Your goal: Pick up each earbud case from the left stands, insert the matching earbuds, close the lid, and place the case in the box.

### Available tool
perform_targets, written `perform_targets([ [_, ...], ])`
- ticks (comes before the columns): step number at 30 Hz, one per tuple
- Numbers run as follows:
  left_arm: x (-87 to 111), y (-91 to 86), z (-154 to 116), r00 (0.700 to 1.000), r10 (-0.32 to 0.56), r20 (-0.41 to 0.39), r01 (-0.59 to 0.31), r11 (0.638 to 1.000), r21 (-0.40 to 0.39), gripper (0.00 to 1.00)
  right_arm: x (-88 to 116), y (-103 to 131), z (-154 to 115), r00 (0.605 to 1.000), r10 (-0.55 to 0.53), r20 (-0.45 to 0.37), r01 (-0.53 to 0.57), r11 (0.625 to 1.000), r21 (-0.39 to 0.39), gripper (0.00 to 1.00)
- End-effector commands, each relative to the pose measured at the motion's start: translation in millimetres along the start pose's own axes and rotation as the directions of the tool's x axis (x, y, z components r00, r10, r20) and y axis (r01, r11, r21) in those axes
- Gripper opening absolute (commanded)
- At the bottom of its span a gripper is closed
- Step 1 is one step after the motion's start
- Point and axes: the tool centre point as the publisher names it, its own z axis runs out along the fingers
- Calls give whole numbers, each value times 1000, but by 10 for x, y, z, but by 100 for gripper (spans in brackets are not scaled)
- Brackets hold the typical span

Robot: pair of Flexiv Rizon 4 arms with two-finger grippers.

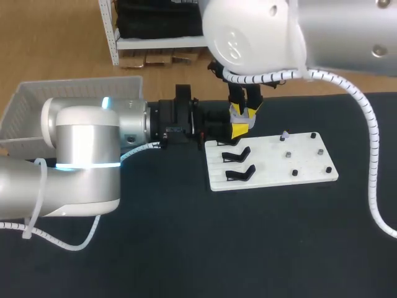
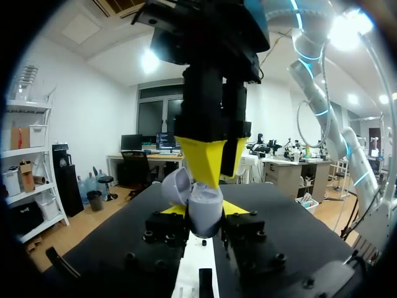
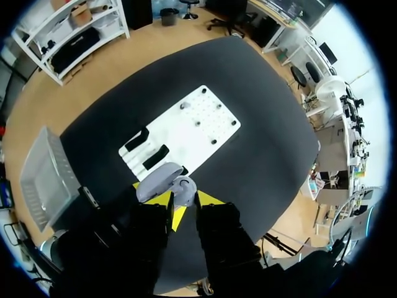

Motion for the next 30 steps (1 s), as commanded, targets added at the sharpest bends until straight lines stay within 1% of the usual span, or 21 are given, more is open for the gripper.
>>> perform_targets([
  [1, 18, -11, -1, 1000, 6, 10, -6, 1000, -9, 0, 23, -24, -29, 1000, 1, 2, -1, 1000, -2, 33],
  [5, 18, -11, -1, 1000, 6, 10, -6, 1000, -9, 0, 38, -68, -71, 1000, 3, 11, -3, 1000, -24, 35],
  [7, 18, -11, -1, 1000, 6, 10, -6, 1000, -9, 0, 55, -131, -127, 1000, 0, 13, 1, 998, -64, 36],
  [11, 18, -11, -1, 1000, 6, 10, -6, 1000, -9, 0, -1, -359, -185, 998, 8, 57, 3, 982, -187, 48],
  [12, 18, -11, -1, 1000, 6, 10, -6, 1000, -9, 0, -20, -414, -185, 997, -5, 80, 24, 973, -229, 50],
  [13, 18, -11, -1, 1000, 6, 10, -6, 1000, -9, 0, -36, -467, -186, 995, -21, 95, 45, 964, -262, 58],
  [14, 18, -11, -1, 1000, 6, 10, -6, 1000, -9, 0, -49, -512, -189, 990, -27, 135, 66, 954, -292, 78],
  [15, 18, -11, -1, 1000, 6, 10, -6, 1000, -9, 0, -65, -555, -190, 990, -35, 135, 76, 945, -317, 100],
  [17, 18, -11, -1, 1000, 6, 10, -6, 1000, -9, 0, -119, -623, -172, 985, -27, 171, 84, 939, -335, 100],
  [18, 18, -11, -1, 1000, 6, 10, -6, 1000, -9, 0, -136, -664, -175, 984, -43, 172, 103, 928, -357, 100],
  [19, 18, -11, -1, 1000, 6, 10, -6, 1000, -9, 0, -145, -704, -184, 980, -48, 191, 116, 924, -364, 100],
  [21, 18, -11, -1, 1000, 6, 10, -6, 1000, -9, 0, -167, -783, -197, 977, -72, 203, 147, 911, -385, 100],
  [24, 18, -11, -1, 1000, 6, 10, -6, 1000, -9, 0, -221, -897, -196, 974, -119, 191, 188, 897, -399, 100],
  [28, 18, -11, -1, 1000, 6, 10, -6, 1000, -9, 0, -258, -1016, -159, 961, -230, 152, 272, 883, -383, 100],
  [30, 18, -11, -1, 1000, 6, 10, -6, 1000, -9, 0, -258, -1016, -159, 961, -230, 152, 272, 883, -383, 100],
])
